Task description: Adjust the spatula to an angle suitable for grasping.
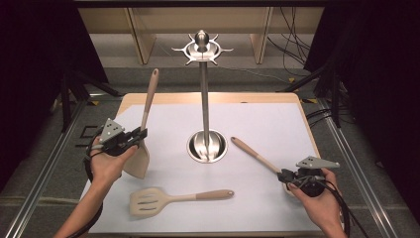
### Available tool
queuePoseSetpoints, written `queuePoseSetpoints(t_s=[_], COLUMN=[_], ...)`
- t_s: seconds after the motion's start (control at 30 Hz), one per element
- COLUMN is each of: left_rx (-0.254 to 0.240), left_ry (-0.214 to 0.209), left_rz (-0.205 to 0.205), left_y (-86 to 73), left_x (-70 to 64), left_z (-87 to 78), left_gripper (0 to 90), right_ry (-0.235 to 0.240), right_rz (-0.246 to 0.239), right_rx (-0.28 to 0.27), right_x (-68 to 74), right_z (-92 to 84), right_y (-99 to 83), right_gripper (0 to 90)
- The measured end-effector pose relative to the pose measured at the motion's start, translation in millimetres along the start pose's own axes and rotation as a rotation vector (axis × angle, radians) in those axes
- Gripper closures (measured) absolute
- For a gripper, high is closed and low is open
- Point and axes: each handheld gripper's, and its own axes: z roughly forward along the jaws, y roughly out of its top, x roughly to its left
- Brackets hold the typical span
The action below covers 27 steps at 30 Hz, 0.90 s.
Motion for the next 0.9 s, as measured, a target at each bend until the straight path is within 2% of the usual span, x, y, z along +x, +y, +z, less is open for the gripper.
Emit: queuePoseSetpoints(t_s=[0.03, 0.2, 0.23, 0.4, 0.43, 0.5, 0.57, 0.6, 0.67, 0.73, 0.77, 0.8, 0.83, 0.87, 0.9], left_rx=[-0.007, -0.02, -0.031, -0.039, -0.04, -0.042, -0.048, -0.055, -0.064, -0.076, -0.076, -0.082, -0.085, -0.078, -0.084], left_ry=[-0.004, -0.008, -0.01, -0.01, -0.011, -0.011, -0.01, -0.013, -0.011, -0.021, -0.02, -0.028, -0.032, -0.03, -0.03], left_rz=[0.002, 0.01, 0.009, 0.018, 0.019, 0.017, 0.014, 0.009, 0.006, 0.009, 0.012, 0.016, 0.019, 0.028, 0.03], left_y=[0.4, 2.9, 3.2, 5.0, 5.0, 5.1, 5.7, 6.3, 7.9, 9.4, 10.2, 10.7, 11.1, 11.6, 11.8], left_x=[-1.2, -6.1, -7.1, -11.9, -12.3, -12.9, -12.8, -12.6, -12.3, -13.2, -14.4, -15.1, -15.9, -16.4, -17.1], left_z=[-0.5, -3.4, -3.6, -6.6, -6.9, -7.3, -8.6, -9.1, -10.5, -11.4, -12.4, -12.7, -13.1, -14.3, -14.6], left_gripper=[77.6, 77.6, 77.6, 77.6, 77.6, 77.6, 77.6, 77.6, 77.6, 77.6, 77.6, 77.6, 77.6, 77.6, 77.6], right_ry=[-0.007, -0.007, 0.0, -0.009, -0.009, -0.009, -0.009, -0.021, -0.01, -0.011, -0.015, -0.025, -0.025, -0.015, -0.041], right_rz=[-0.038, -0.033, 0.008, -0.002, 0.015, 0.014, 0.007, -0.033, 0.012, 0.03, 0.022, -0.027, -0.027, -0.006, -0.017], right_rx=[-0.019, -0.027, -0.004, -0.012, -0.006, -0.006, -0.008, -0.018, -0.014, -0.01, -0.02, -0.034, -0.034, -0.028, -0.03], right_x=[-2.6, -2.5, 0.3, -1.2, 0.0, 0.1, -0.4, -3.1, -2.2, -1.5, -2.6, -7.2, -7.2, -7.0, -8.4], right_z=[0.8, 1.2, -0.1, -0.3, -0.7, -0.4, -0.4, -0.5, -0.7, -1.0, -0.7, -0.2, -0.2, 0.1, -0.8], right_y=[0.2, -0.4, -0.7, -0.7, -0.9, -1.0, -0.7, -0.4, 0.8, 1.0, 1.7, 3.1, 3.1, 3.2, 3.2], right_gripper=[74.1, 73.8, 73.9, 73.8, 73.8, 73.8, 73.7, 73.7, 73.7, 73.7, 73.7, 73.7, 73.7, 73.7, 73.7])
